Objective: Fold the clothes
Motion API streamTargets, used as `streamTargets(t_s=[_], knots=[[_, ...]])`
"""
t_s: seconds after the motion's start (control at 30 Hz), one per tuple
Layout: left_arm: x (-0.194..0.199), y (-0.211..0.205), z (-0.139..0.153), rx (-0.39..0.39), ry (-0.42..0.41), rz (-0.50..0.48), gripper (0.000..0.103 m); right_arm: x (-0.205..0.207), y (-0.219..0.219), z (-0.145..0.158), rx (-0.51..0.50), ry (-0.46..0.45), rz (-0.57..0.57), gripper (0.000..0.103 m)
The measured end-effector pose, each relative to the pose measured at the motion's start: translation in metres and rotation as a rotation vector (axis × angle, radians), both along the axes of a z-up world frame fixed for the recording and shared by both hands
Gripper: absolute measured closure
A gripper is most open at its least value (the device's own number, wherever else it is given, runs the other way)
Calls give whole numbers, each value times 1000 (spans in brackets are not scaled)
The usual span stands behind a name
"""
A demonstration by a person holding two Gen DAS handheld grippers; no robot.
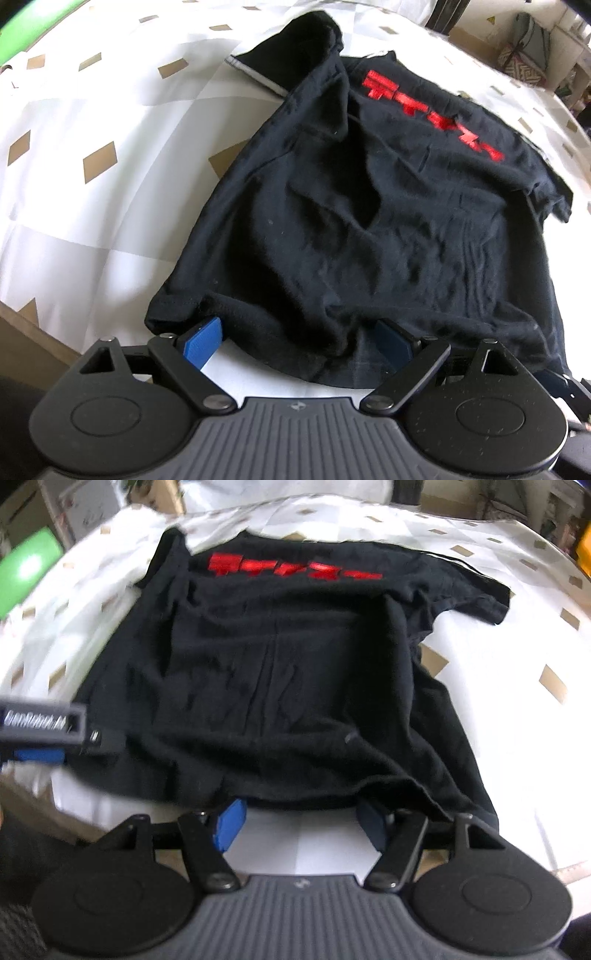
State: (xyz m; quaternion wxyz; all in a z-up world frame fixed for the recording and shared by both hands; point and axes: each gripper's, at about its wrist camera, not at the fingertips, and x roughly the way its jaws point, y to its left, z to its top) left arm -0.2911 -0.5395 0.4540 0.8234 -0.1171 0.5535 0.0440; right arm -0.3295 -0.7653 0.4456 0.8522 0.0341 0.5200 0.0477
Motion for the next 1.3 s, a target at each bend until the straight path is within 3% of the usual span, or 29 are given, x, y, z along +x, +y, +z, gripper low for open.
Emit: streamTargets(t_s=[0.3, 0.63, 0.83, 1.13, 1.3], knots=[[-8, -24, 7, 66, -7, -154, 13, 10, -18, 0, 109, -24, -110, 39], [-14, -46, 3, 89, 5, -291, 13, 16, -38, -1, 280, -30, -217, 39], [-14, -55, 4, 80, -13, -331, 13, 19, -40, -2, 300, -34, -232, 39], [-14, -61, -2, 23, 25, -374, 13, 22, -47, -4, 357, -32, -279, 38], [-10, -65, -8, 87, 18, -360, 13, 22, -48, -3, 369, -36, -286, 38]])
